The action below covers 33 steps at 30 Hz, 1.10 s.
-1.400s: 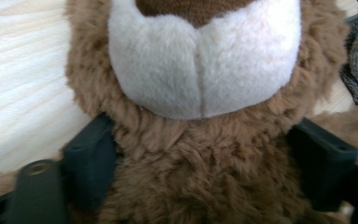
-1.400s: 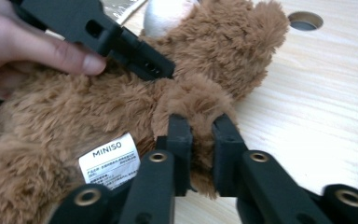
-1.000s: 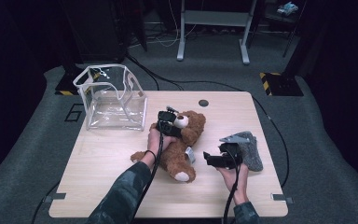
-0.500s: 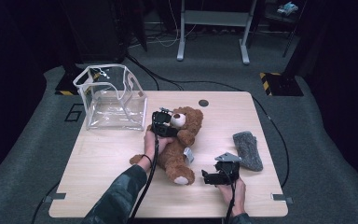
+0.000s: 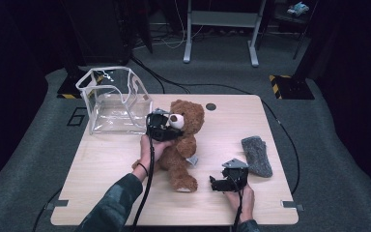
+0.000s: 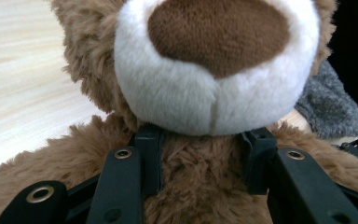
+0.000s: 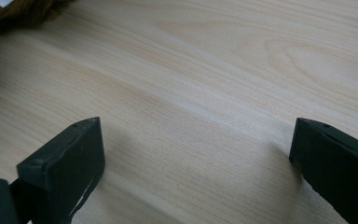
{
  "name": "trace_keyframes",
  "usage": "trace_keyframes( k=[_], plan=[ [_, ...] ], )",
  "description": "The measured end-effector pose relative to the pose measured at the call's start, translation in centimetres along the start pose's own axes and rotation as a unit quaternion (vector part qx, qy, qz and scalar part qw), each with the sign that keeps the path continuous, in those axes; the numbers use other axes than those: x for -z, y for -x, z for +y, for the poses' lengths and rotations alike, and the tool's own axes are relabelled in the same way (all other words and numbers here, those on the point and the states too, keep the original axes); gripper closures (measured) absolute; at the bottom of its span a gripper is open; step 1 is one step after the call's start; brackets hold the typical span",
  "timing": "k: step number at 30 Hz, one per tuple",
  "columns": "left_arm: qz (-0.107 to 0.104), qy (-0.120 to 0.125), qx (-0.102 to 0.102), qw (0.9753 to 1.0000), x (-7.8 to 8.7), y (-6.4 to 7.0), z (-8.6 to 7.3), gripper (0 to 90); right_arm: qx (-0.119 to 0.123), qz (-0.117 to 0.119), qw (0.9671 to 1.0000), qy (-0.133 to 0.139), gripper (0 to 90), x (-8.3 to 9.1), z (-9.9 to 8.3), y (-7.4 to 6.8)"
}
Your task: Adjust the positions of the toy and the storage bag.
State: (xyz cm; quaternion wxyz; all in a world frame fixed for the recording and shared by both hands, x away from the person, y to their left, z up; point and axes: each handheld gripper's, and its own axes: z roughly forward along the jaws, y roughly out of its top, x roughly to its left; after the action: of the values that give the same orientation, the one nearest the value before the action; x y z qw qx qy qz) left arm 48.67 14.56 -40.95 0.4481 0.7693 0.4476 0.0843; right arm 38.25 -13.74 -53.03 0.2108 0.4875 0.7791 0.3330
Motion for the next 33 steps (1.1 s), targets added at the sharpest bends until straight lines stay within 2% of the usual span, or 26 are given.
trace_keyframes(
  k=[3,11,31,33],
  plan=[
    [0.000,0.018,-0.007,0.9998,0.9,0.1,-0.1,60.6,-0.002,-0.001,1.0000,0.000,2.5,0.0,0.0,0.0],
    [-0.009,0.040,-0.017,0.9990,3.0,0.1,-0.2,60.5,-0.001,0.000,1.0000,-0.001,2.5,0.0,0.0,0.0],
    [0.003,0.070,-0.039,0.9967,8.4,-0.8,-0.2,60.5,-0.003,0.000,1.0000,-0.002,2.5,0.0,0.0,0.0],
    [0.004,0.067,-0.040,0.9969,9.1,-1.0,-0.2,60.5,-0.002,0.000,1.0000,-0.002,2.5,0.0,0.0,0.0]
  ],
)
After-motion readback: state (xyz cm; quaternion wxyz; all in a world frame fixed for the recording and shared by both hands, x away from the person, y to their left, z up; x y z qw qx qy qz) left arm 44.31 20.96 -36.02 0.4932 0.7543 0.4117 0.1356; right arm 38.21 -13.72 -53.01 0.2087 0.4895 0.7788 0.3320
